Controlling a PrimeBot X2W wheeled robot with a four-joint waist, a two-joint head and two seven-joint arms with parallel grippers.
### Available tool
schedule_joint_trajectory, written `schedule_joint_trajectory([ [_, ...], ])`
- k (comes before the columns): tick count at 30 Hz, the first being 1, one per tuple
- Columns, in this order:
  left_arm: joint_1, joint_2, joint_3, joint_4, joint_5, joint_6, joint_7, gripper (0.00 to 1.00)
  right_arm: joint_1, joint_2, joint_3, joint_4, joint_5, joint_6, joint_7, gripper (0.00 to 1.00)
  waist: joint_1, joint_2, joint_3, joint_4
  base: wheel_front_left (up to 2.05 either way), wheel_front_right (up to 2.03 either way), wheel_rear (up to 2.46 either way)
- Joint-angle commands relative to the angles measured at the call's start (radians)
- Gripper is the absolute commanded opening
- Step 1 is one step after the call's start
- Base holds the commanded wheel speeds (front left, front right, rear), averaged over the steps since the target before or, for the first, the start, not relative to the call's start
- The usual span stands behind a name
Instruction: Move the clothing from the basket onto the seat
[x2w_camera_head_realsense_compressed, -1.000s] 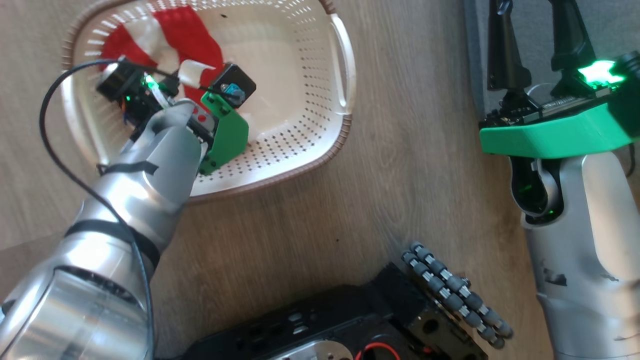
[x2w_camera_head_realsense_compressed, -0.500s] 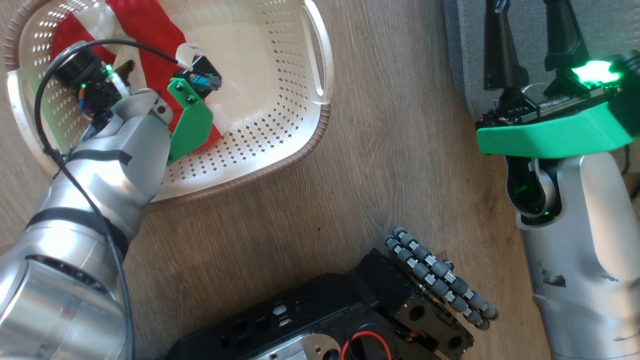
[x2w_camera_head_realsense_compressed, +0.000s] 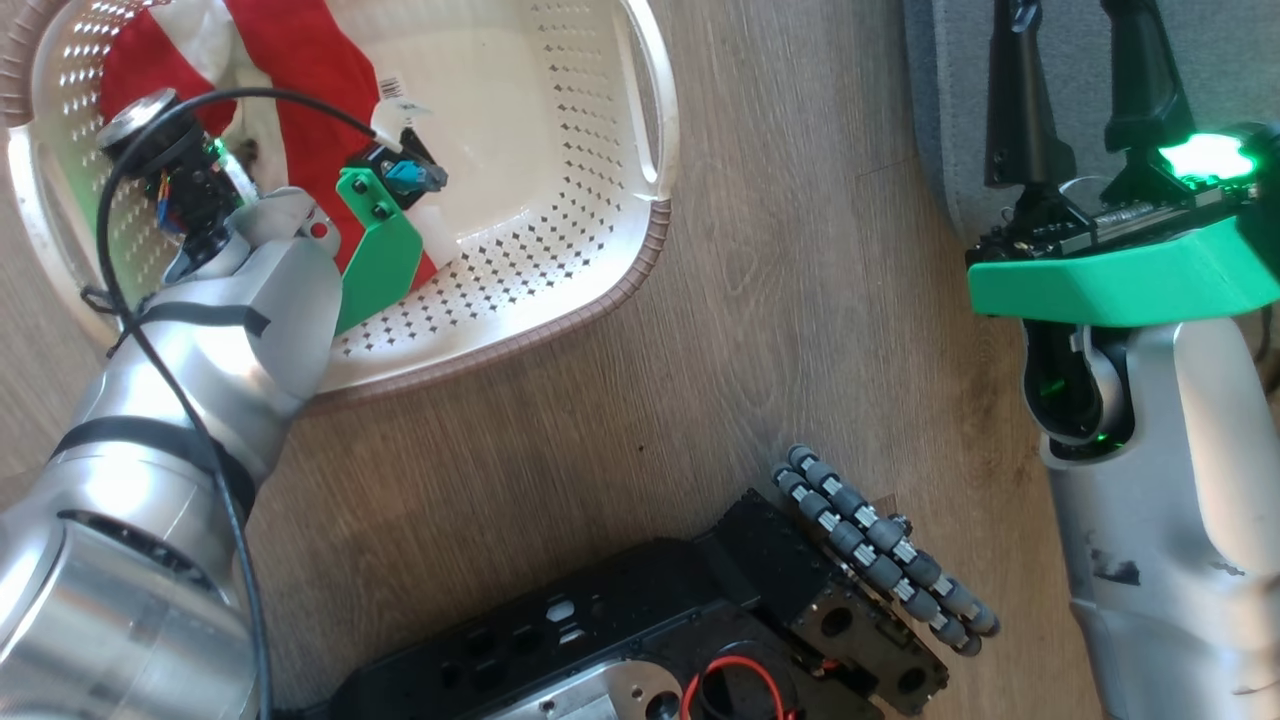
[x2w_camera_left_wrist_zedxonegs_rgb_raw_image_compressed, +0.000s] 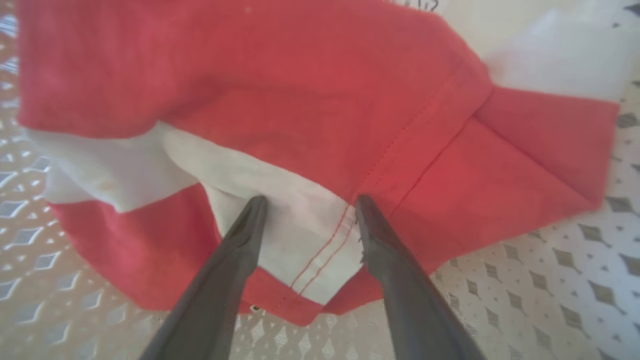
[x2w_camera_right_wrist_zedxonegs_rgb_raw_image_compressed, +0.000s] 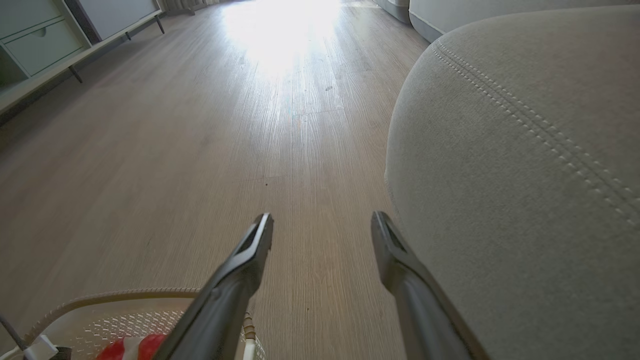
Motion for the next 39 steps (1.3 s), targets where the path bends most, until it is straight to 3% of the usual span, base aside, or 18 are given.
schedule_joint_trajectory([
  [1,0.009,0.002,0.011,-0.010,-0.011,-0.006,-0.017,0.00,0.052,0.006,0.006,-0.031,0.005,0.007,-0.005,1.00,-0.0001,0.0000,0.000,0.002,0.00,0.00,0.00],
  [13,0.011,-0.027,0.039,-0.012,-0.084,0.016,-0.149,0.00,-0.015,0.006,0.001,-0.009,-0.002,0.007,-0.005,1.00,-0.0001,0.0000,-0.045,-0.005,0.00,0.00,0.00],
  [18,0.039,-0.043,0.042,-0.017,-0.108,0.013,-0.220,0.00,-0.026,0.006,-0.011,0.008,-0.028,0.007,-0.005,1.00,-0.0001,0.0000,-0.105,0.028,0.00,0.00,0.00],
  [31,0.153,-0.065,0.100,-0.034,-0.255,-0.029,-0.447,0.00,0.016,-0.046,-0.016,0.067,-0.078,0.007,-0.005,1.00,-0.0001,0.0000,-0.347,0.147,0.00,0.00,0.00],
  [39,0.261,-0.066,0.105,-0.185,-0.433,-0.034,-0.495,0.00,0.068,-0.088,0.011,0.141,-0.085,0.007,-0.005,1.00,-0.0001,0.0000,-0.513,0.225,0.00,0.00,0.00],
])
